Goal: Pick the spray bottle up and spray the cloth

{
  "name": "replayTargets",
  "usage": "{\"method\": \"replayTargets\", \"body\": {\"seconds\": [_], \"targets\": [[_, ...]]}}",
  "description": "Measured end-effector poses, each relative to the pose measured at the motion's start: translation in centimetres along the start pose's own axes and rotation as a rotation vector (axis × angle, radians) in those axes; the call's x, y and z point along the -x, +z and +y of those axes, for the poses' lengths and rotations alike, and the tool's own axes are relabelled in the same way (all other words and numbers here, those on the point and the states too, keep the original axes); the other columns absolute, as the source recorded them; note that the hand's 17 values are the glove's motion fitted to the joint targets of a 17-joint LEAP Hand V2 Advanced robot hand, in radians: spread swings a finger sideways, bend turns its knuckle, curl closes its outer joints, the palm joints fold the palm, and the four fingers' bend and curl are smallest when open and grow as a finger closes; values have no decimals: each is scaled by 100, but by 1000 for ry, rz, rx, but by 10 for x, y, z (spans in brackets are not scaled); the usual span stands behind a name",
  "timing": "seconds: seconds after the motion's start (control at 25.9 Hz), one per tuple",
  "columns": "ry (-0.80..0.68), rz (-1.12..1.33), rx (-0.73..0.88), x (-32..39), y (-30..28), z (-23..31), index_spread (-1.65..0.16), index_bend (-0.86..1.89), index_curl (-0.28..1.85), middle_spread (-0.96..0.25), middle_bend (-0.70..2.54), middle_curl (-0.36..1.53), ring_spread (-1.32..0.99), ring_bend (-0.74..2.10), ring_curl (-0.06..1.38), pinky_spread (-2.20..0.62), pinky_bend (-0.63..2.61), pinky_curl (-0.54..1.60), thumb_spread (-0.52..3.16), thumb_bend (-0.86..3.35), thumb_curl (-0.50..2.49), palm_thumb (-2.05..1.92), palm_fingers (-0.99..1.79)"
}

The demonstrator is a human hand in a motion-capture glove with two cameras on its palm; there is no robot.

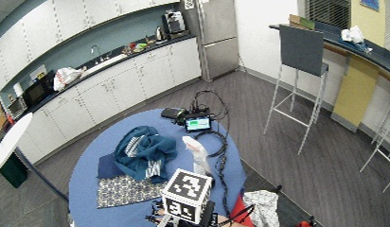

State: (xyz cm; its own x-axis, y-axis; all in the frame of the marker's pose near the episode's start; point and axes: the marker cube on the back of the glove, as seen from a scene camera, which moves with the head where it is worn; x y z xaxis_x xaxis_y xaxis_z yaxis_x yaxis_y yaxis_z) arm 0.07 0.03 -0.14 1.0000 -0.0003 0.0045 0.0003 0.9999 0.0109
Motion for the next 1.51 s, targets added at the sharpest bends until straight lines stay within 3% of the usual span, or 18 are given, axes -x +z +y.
{"method": "replayTargets", "body": {"seconds": [0.46, 0.77, 0.89, 1.0, 1.24, 1.51], "targets": [[21, -144, -174, -24, -22, 57, -31, 15, 18, -2, 35, 21, 3, 23, 17, 14, 53, 21, 94, 27, 17, 51, 63], [307, -430, -731, -116, -59, 127, -32, 8, 17, -3, 32, 25, -1, 40, 24, 6, 62, 25, 106, 21, 20, 51, 85], [367, -489, -839, -144, -53, 128, -30, 11, 18, -5, 34, 27, -4, 45, 27, 2, 59, 25, 106, 18, 21, 52, 97], [370, -558, -836, -167, -36, 119, -29, 11, 19, -6, 34, 29, -5, 45, 29, 0, 57, 26, 106, 15, 22, 52, 98], [453, -741, -638, -185, 28, 70, -30, 5, 19, -6, 34, 33, -6, 44, 33, 1, 59, 29, 103, 9, 24, 53, 87], [470, -831, -665, -178, 65, 42, -31, 10, 18, -10, 39, 36, -9, 50, 34, 0, 53, 27, 98, 18, 33, 79, 101]]}}
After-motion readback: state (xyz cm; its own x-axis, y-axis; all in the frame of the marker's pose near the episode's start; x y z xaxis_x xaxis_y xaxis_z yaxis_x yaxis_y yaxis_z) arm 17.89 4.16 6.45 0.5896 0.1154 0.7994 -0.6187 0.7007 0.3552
